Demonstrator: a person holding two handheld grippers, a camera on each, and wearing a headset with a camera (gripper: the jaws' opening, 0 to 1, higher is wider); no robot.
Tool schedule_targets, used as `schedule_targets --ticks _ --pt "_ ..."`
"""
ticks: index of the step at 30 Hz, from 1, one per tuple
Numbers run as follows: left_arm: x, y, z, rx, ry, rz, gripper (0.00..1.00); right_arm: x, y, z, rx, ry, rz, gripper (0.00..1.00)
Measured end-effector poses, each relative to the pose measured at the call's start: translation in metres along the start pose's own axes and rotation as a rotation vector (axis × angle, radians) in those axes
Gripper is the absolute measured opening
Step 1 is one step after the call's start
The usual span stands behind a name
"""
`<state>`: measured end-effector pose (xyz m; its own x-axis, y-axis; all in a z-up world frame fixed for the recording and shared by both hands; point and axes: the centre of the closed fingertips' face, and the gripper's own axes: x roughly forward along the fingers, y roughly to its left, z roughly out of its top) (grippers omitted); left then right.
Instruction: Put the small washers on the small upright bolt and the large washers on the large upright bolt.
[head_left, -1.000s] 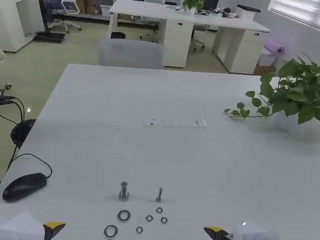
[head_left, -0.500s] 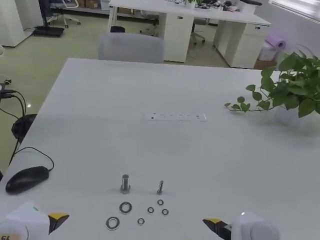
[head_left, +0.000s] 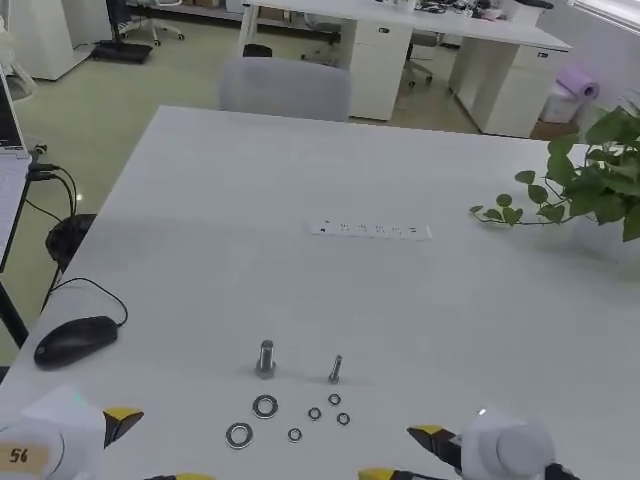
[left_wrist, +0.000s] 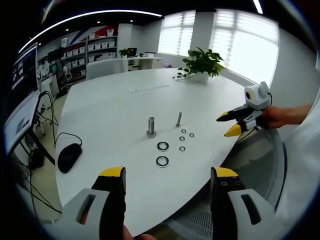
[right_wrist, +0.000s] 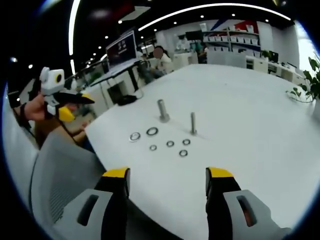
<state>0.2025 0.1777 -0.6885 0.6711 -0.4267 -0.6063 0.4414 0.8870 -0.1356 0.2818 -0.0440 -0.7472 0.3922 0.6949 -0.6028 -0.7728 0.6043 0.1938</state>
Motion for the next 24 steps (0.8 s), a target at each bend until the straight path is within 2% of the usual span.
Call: schedule_targets --ticks 5,7,10,24 --pt "0.0 0.002 0.001 -0.01 -0.007 0.01 0.68 0.014 -0.012 0.009 -0.05 0.037 0.011 0.58" --pt "-0.001 0.003 0.002 -0.016 -0.011 0.015 0.68 0.026 -0.022 0.011 -0.101 0.085 0.013 0.55" --pt "-0.001 0.003 0.002 -0.017 -0.011 0.018 0.68 0.036 -0.029 0.011 -0.125 0.115 0.017 0.53" --pt "-0.002 0.003 0.001 -0.017 -0.008 0.022 0.68 0.067 -0.033 0.004 -0.305 0.262 0.09 0.4"
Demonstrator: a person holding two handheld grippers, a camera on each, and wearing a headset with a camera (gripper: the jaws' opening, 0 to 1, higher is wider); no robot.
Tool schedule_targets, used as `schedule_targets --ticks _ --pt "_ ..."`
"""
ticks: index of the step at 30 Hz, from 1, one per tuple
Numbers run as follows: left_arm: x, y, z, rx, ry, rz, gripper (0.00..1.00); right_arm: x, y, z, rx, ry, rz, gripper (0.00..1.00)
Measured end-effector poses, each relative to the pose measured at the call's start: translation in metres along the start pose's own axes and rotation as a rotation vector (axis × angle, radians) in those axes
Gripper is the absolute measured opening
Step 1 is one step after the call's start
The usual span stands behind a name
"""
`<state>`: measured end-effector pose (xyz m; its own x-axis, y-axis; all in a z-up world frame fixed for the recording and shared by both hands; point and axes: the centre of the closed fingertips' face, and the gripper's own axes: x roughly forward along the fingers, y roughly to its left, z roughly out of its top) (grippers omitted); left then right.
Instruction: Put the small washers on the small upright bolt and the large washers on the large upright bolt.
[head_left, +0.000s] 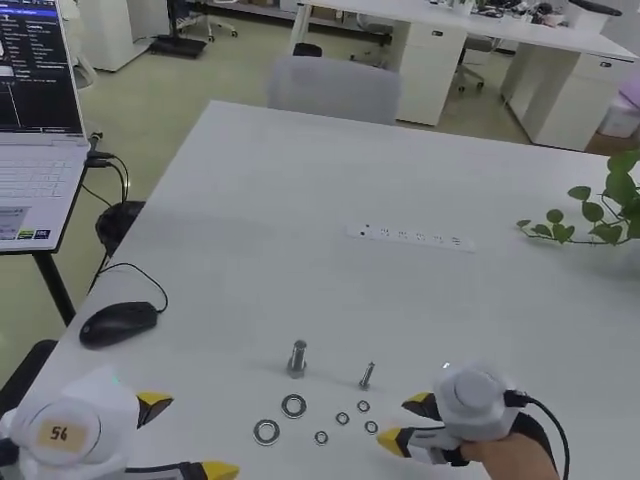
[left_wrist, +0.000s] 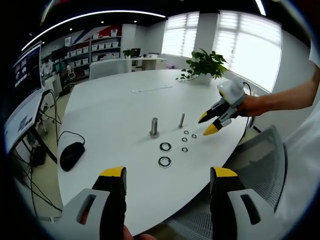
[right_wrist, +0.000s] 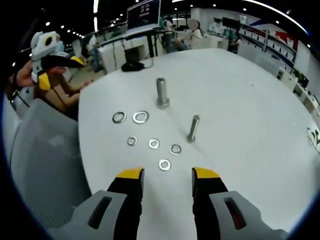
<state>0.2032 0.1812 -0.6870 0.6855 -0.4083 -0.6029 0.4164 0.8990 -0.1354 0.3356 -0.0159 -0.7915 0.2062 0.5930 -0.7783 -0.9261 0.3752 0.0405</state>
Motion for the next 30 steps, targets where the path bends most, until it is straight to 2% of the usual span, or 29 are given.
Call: schedule_targets --ticks 6,11,14,18,19,20,30 --pt "-0.001 -0.001 -0.001 0.0 0.003 0.001 0.67 0.013 0.003 -0.003 -0.109 0.07 0.045 0.32" --pt "-0.003 0.0 -0.001 -0.006 0.002 0.006 0.67 0.025 0.007 -0.002 -0.209 0.106 0.087 0.26" --pt "-0.003 -0.001 -0.002 -0.008 0.004 0.007 0.67 0.03 0.009 -0.006 -0.287 0.152 0.124 0.24" --pt "-0.003 -0.001 -0.001 -0.01 0.004 0.009 0.67 0.033 0.007 -0.014 -0.398 0.228 0.145 0.24" --pt "-0.003 -0.001 -0.001 -0.011 0.004 0.009 0.67 0.034 0.01 -0.009 -0.383 0.201 0.16 0.23" --pt "-0.003 -0.001 -0.001 -0.012 0.003 0.01 0.67 0.034 0.01 -0.01 -0.387 0.214 0.171 0.23" --pt "0.0 -0.004 -0.001 -0.012 0.006 0.007 0.66 0.034 0.008 -0.01 -0.423 0.219 0.235 0.21"
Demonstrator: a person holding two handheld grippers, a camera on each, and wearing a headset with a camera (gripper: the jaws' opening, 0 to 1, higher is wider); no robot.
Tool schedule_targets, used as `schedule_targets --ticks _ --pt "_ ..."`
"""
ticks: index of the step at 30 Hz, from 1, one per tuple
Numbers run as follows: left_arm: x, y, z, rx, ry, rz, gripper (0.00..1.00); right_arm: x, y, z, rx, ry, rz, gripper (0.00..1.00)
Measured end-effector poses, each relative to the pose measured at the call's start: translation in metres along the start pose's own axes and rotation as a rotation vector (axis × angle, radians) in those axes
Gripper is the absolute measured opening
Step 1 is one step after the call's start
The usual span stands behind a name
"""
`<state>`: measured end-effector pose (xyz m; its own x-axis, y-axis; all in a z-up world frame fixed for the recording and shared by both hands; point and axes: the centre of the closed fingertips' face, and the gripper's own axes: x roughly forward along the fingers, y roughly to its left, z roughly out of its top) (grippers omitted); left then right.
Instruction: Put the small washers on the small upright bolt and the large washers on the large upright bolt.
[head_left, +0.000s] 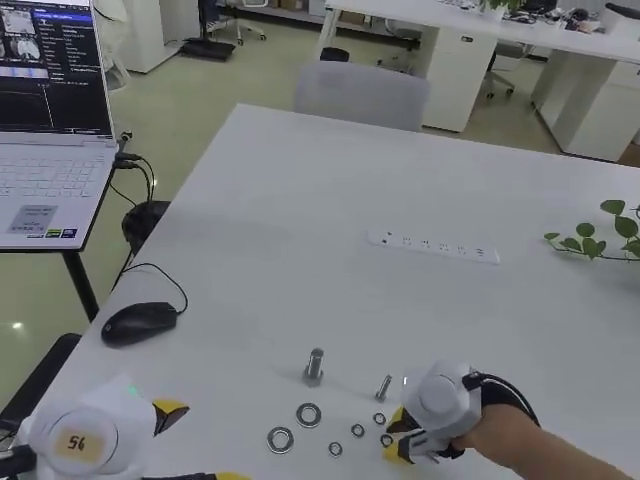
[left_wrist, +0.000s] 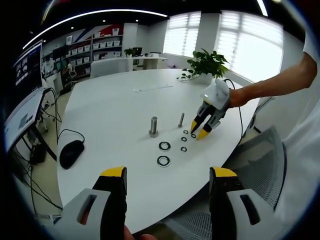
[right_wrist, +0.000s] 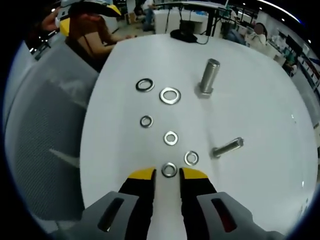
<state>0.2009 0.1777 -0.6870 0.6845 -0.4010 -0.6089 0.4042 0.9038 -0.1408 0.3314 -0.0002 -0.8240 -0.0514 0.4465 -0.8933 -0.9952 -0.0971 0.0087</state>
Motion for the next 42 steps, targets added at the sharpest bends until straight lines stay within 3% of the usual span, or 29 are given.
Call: schedule_targets --ticks 6,13,16,22,25,29,36,42 --pt "0.0 0.0 0.0 0.0 0.0 0.001 0.66 0.001 -0.002 0.0 -0.05 0.009 0.013 0.17" --pt "0.001 -0.003 0.001 0.008 -0.004 -0.005 0.66 0.001 -0.003 0.0 -0.038 0.006 -0.005 0.14" --pt "0.001 -0.003 0.001 0.004 -0.007 -0.003 0.66 0.0 -0.003 0.0 -0.02 0.005 -0.018 0.14" --pt "-0.002 -0.003 -0.002 -0.006 -0.012 0.003 0.65 -0.001 -0.003 -0.002 0.089 -0.012 -0.052 0.14" --pt "-0.004 -0.002 -0.003 -0.011 -0.01 0.009 0.65 -0.001 0.0 -0.003 0.128 -0.004 -0.044 0.14" --pt "-0.005 -0.001 -0.004 -0.016 -0.01 0.01 0.64 0.0 0.003 -0.003 -0.022 0.019 -0.01 0.16" --pt "-0.004 -0.004 -0.001 -0.005 -0.012 0.003 0.64 0.0 0.004 -0.003 -0.124 0.053 0.05 0.17" --pt "-0.003 -0.005 -0.001 -0.005 -0.01 0.0 0.64 0.0 0.006 -0.002 -0.203 0.063 0.064 0.17"
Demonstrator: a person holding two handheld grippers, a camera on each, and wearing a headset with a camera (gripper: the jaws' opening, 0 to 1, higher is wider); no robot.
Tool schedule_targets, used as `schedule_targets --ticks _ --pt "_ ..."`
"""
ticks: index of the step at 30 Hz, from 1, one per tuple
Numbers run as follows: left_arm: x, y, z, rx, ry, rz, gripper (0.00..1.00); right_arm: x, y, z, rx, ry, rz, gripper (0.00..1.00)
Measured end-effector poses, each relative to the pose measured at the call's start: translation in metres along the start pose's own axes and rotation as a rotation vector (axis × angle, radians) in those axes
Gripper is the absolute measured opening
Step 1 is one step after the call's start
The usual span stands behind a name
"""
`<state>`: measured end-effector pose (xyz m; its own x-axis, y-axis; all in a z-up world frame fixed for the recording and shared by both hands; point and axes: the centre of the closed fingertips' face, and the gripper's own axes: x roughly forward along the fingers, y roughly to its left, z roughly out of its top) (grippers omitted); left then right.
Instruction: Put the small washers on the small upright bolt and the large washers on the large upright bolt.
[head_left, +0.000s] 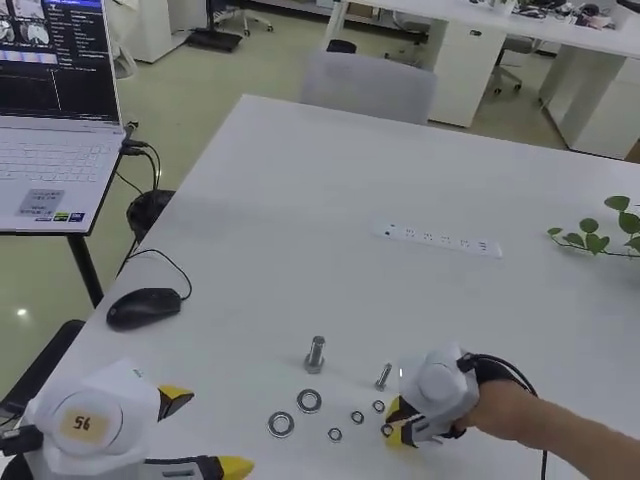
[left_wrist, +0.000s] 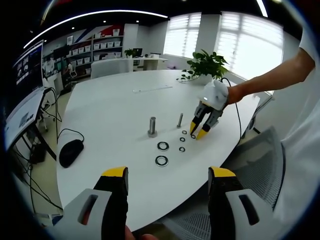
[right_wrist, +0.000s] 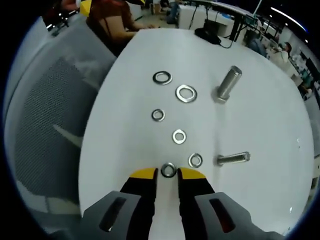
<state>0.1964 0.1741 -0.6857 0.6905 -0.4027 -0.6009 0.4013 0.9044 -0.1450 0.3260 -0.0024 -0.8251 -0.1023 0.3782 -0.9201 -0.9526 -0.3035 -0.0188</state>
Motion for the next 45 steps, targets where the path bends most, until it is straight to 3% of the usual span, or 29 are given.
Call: schedule_targets --ticks 6,8,12,19,28,37,45 --pt "0.001 0.0 -0.001 -0.001 0.003 -0.002 0.64 -0.001 0.0 0.0 -0.014 -0.01 -0.007 0.14" --pt "0.001 0.0 0.0 -0.001 0.002 -0.001 0.64 -0.001 0.0 0.0 0.01 -0.018 -0.015 0.14" --pt "0.0 0.002 0.001 -0.002 -0.002 0.002 0.64 -0.003 -0.003 -0.001 0.132 -0.066 -0.039 0.13" --pt "-0.001 0.005 -0.001 -0.008 0.0 0.006 0.64 -0.004 0.0 -0.006 0.145 -0.054 -0.074 0.13" --pt "-0.001 0.007 -0.002 -0.014 -0.002 0.007 0.64 -0.019 -0.009 -0.002 0.222 -0.098 -0.136 0.13" --pt "-0.001 0.007 -0.001 -0.013 -0.005 0.006 0.64 -0.054 -0.043 0.019 0.247 -0.161 -0.258 0.13" --pt "-0.001 0.005 0.0 -0.01 -0.006 0.004 0.64 -0.067 -0.07 0.025 0.255 -0.157 -0.313 0.13"
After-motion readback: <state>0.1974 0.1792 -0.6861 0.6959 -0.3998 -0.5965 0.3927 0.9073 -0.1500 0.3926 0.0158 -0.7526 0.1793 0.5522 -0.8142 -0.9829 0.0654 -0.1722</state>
